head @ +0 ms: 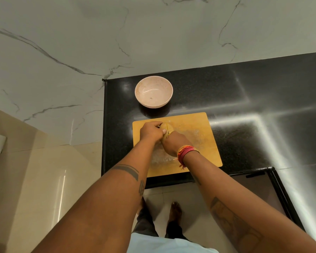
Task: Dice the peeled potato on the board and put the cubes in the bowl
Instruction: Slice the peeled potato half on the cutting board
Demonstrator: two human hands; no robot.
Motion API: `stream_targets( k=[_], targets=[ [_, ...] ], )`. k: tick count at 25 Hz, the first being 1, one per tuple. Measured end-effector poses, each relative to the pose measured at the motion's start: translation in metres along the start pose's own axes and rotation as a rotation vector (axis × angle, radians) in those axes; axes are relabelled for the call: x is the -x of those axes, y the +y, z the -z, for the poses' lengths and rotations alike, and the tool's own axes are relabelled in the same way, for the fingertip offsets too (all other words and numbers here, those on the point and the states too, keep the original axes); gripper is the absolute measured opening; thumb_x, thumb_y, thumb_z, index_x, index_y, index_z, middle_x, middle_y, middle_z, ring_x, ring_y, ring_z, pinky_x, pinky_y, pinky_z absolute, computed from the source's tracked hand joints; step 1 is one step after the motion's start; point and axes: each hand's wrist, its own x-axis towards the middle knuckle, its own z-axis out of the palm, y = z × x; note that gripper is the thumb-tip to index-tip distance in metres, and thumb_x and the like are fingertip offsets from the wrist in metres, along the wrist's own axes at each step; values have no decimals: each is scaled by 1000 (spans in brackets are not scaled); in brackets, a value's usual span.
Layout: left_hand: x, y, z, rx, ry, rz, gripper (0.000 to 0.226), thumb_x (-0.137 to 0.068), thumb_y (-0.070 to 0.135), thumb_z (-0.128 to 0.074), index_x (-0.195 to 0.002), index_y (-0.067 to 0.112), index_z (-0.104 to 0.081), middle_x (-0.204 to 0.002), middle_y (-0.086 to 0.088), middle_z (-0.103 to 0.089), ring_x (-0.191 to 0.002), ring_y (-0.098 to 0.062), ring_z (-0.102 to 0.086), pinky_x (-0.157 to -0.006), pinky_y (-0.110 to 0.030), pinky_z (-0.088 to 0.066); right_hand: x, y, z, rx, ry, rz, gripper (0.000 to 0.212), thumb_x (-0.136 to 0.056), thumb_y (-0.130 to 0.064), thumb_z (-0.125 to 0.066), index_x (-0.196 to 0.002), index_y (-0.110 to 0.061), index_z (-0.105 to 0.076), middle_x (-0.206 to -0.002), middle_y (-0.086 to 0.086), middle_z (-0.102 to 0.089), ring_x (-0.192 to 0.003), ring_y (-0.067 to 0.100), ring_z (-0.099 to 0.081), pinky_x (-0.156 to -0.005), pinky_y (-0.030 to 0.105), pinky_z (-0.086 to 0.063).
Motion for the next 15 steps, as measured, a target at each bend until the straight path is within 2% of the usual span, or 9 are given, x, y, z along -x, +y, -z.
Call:
stream_targets(
  k=[3,5,8,11,15],
  targets=[
    [6,3,0,97,-26,98,34,-93,10,-72,-125,22,-72,-118,-5,-69,-99,-32,-67,-82,-47,-63,6,8,-4,-27,-14,-15,18,-107,-30,-36,-107,-16,-48,-74,2,-51,-67,19,-53,-65,33,-43],
    [9,3,-2,100,-43,110,30,-93,10,-72,-121,20,-74,-113,-5,-70,-96,-31,-68,-80,-46,-63,12,15,-9,-35,-26,-63,6,-102,-21,-42,-102,-17,-45,-76,4,-54,-65,17,-51,-59,31,-40],
    [10,3,-5,114,-40,115,26,-93,10,-72,-117,19,-76,-111,-4,-70,-98,-29,-67,-79,-45,-63,10,19,-13,-68,-44,-140,10,-97,-19,-47,-91,-14,-53,-89,10,-64,-65,18,-53,-53,29,-38],
    [10,3,-6,140,-39,133,25,-93,10,-72,-117,18,-75,-105,-3,-67,-89,-27,-66,-81,-44,-63,9,20,-17,-110,-22,-131,10,-95,-17,-47,-100,-13,-55,-84,8,-61,-66,17,-53,-53,28,-37],
    [10,0,-9,182,-73,190,28,-90,6,-74,-117,16,-75,-115,-7,-70,-97,-31,-68,-77,-46,-64,17,28,-28,-108,-14,-133,7,-94,-13,-47,-100,-15,-49,-77,5,-57,-65,18,-53,-51,28,-37]
  ],
)
